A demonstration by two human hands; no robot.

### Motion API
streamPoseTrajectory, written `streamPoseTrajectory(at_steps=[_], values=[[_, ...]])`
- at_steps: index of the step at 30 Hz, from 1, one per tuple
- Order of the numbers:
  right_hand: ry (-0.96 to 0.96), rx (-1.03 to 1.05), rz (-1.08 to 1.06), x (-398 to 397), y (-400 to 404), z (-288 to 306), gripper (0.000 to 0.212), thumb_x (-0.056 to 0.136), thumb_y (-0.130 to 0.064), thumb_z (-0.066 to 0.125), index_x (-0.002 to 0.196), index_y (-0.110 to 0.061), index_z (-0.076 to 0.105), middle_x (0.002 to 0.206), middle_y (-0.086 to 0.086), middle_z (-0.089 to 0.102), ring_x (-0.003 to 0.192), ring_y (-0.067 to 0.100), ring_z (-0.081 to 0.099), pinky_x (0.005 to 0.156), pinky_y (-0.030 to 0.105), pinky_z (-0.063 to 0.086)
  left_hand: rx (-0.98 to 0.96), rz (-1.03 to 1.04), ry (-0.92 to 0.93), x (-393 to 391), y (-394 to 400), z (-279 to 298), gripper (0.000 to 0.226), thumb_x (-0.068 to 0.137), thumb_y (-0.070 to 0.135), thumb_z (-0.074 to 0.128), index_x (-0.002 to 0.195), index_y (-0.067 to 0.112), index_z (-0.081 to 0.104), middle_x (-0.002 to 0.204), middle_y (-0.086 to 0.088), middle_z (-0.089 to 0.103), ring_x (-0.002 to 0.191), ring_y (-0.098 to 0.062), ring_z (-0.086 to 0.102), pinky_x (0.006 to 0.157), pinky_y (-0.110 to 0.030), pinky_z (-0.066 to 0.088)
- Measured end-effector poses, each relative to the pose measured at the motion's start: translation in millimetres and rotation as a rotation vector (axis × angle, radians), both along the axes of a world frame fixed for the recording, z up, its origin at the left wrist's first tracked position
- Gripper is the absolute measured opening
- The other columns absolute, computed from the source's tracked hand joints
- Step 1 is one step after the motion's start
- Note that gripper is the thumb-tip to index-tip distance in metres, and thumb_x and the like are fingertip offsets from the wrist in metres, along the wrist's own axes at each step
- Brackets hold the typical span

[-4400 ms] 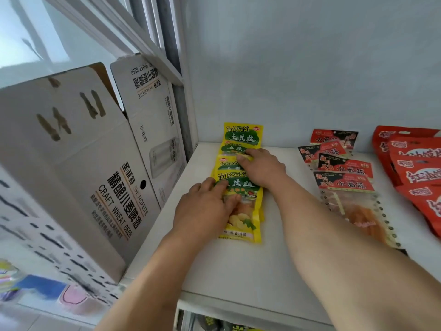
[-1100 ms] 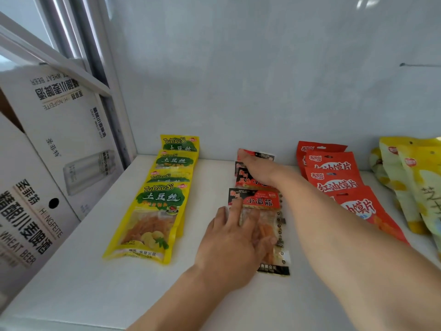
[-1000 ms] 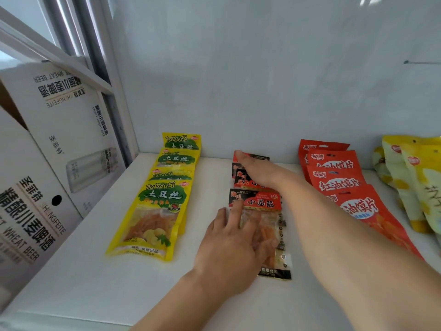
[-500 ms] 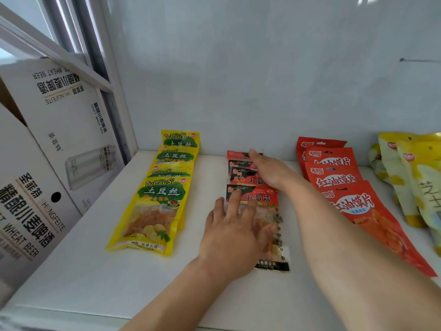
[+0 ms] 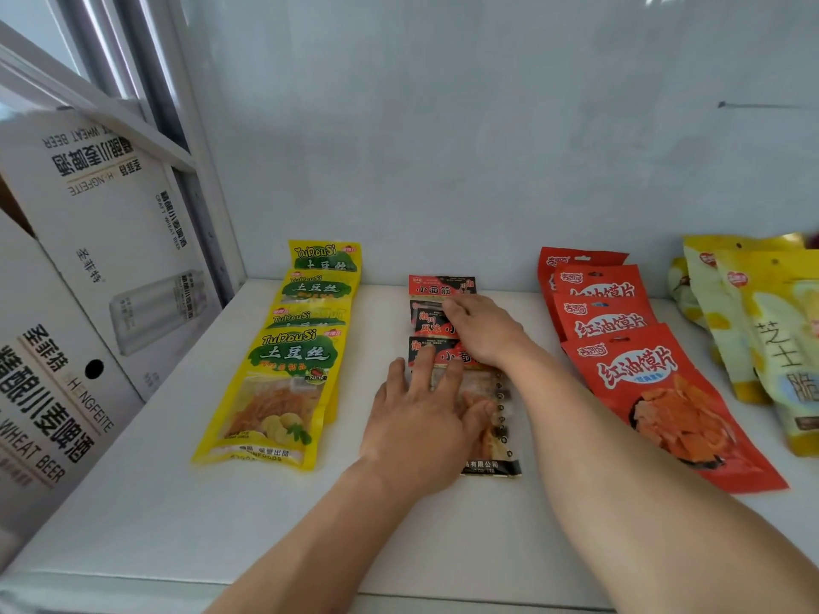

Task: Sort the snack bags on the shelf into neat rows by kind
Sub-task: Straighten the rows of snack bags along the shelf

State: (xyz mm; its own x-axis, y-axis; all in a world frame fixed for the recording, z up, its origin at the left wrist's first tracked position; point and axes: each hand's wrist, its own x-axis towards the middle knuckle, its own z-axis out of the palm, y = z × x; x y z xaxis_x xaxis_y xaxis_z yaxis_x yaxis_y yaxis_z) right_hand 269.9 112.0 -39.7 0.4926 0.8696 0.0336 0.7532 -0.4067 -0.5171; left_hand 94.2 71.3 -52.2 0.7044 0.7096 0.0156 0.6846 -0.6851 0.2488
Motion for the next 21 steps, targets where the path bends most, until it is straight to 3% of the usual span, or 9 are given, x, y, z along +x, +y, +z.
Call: streamPoseTrajectory(at_steps=[7,12,16,19,21], values=[[-0.048,-0.046,-0.047,-4.4,-3.3,8.9,0.05,0.102,-0.052,0.022,0.139,-0.032,0.05,0.144,0.002,0.051,0.13,0.03,0.047,0.107,0.048,0.036,-0.017,-0.003,-0.03,-1.2,0.7,3.3,0.067,0.1,0.063,0.024,0.158,0.032,0.013,0.168,-0.001,0.002,0.152,-0.035,0.005,0.121,-0.046,0.014],[-0.113,0.072,-0.076,-7.7,-27.2,20.4,0.056,0.101,-0.053,0.022,0.145,-0.026,0.044,0.155,0.006,0.037,0.144,0.028,0.03,0.115,0.052,0.026,-0.032,0.031,-0.09,0.7,1.9,3.7,0.069,0.098,0.064,0.032,0.157,0.033,0.016,0.167,0.001,0.005,0.152,-0.032,0.004,0.121,-0.046,0.011],[-0.103,0.086,-0.006,-4.3,-66.2,37.1,0.052,0.102,-0.048,0.04,0.144,-0.019,0.047,0.152,0.007,0.04,0.141,0.027,0.036,0.114,0.042,0.032,-0.029,0.082,-0.157,-0.9,4.8,6.5,0.083,0.09,0.073,0.037,0.157,0.029,0.018,0.166,0.002,0.011,0.153,-0.028,0.004,0.122,-0.045,0.011],[-0.106,0.144,0.01,8.6,-105.4,47.1,0.05,0.101,-0.045,0.047,0.141,-0.016,0.05,0.149,0.006,0.046,0.138,0.023,0.041,0.11,0.035,0.032,0.067,0.161,-0.248,0.9,0.6,16.3,0.104,0.074,0.085,0.02,0.156,0.021,0.025,0.164,-0.004,0.02,0.152,-0.03,0.009,0.122,-0.046,0.013],[-0.147,0.231,-0.038,24.9,-134.9,46.9,0.049,0.099,-0.043,0.05,0.139,-0.015,0.053,0.146,0.006,0.05,0.135,0.022,0.043,0.11,0.034,0.034,0.152,0.164,-0.396,16.6,-16.8,28.7,0.103,0.076,0.079,0.02,0.154,0.013,0.032,0.161,-0.01,0.027,0.15,-0.031,0.014,0.122,-0.043,0.013]])
